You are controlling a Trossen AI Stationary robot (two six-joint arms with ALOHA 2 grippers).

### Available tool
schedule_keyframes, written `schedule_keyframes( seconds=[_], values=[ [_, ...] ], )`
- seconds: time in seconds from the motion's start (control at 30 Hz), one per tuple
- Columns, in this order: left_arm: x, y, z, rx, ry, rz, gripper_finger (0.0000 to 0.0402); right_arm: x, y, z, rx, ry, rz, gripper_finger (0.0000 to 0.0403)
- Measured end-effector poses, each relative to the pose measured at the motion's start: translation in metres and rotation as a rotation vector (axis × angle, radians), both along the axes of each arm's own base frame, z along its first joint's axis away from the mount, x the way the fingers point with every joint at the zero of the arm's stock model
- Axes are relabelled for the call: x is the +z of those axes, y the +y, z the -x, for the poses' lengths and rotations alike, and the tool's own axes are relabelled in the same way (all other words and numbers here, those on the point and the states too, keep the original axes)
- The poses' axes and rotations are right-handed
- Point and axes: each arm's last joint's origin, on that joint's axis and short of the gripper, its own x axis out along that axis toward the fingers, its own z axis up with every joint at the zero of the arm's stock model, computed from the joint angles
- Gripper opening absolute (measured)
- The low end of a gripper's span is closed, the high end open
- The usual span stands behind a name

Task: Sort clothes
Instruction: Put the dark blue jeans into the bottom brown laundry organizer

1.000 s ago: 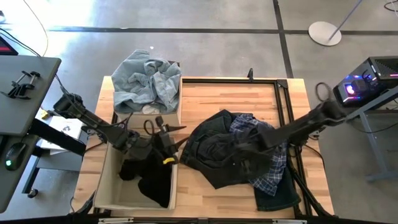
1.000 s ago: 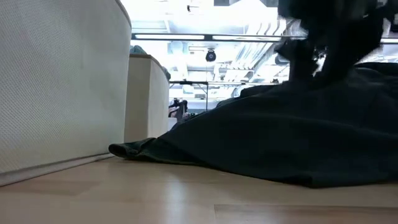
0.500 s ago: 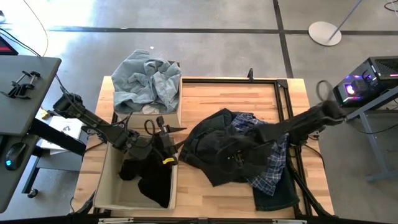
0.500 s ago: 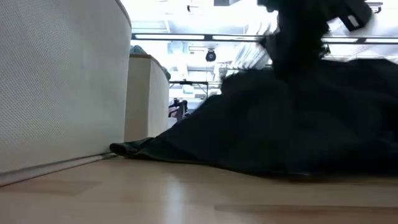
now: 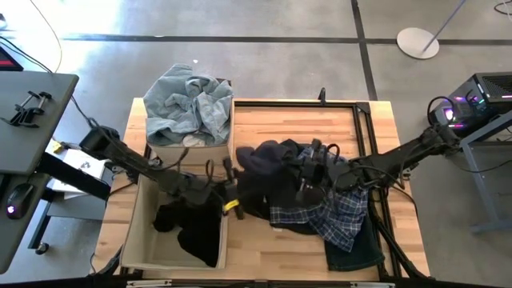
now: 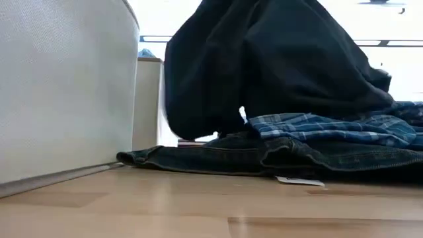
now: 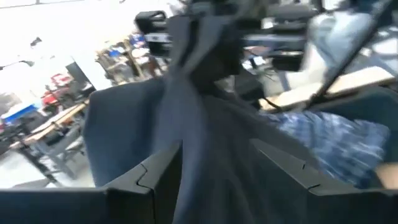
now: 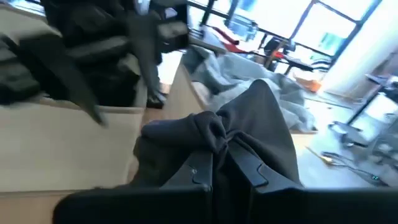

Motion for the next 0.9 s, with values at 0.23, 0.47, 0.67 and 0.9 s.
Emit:
schedule_keyframes(
  seconds=[0.23,0.47,0.67,0.9],
  values=[
    [-0.007,0.028,-0.027,-0.144,-0.09,0.11,0.0182,-0.004,0.002,0.002,0.011,0.027,-0.034,0.0004],
    [-0.004,0.062,-0.037,-0.369,-0.12,0.24,0.0227,-0.007,0.004,0.002,0.052,0.05,-0.073,0.0005],
    [-0.003,0.082,-0.04,-0.511,-0.116,0.315,0.0249,-0.009,0.005,0.0,0.086,0.058,-0.083,0.0004],
    [0.0,0.084,-0.041,-0.506,-0.139,0.264,0.0248,-0.007,0.008,-0.004,0.137,0.025,-0.079,0.0004]
  ],
)
